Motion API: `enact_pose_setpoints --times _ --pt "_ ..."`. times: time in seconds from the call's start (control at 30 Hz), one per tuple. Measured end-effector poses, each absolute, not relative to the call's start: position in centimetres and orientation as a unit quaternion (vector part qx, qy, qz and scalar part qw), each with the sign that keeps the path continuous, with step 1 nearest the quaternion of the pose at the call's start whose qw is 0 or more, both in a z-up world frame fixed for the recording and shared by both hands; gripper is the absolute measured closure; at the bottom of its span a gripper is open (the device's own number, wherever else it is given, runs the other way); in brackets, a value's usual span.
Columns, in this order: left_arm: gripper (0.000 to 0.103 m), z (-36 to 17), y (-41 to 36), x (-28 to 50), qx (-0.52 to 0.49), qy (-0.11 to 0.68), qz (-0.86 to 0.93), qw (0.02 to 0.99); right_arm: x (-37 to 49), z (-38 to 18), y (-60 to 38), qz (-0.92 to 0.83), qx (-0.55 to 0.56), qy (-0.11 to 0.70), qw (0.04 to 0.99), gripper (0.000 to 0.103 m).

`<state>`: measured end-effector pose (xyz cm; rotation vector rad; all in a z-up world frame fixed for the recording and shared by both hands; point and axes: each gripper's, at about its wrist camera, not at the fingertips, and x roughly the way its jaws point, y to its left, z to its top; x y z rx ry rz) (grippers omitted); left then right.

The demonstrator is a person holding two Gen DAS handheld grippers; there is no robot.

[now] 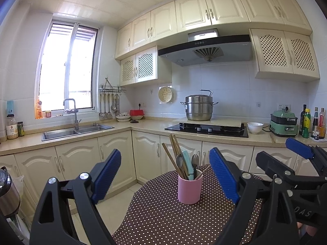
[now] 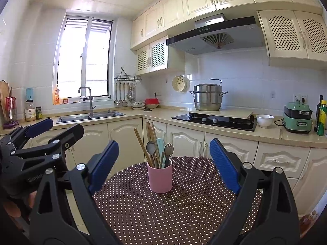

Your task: Organize utensils

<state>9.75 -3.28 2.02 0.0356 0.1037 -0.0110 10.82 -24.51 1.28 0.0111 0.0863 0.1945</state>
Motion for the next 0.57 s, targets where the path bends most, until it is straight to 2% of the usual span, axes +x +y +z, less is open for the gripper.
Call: enact_pose_setpoints --times 0.57 --pt "0.016 -2.2 -3.7 15.8 0.026 0.132 0.006 0.991 17.0 -2.7 -25.5 0.087 0.006 0.113 0.99 0.014"
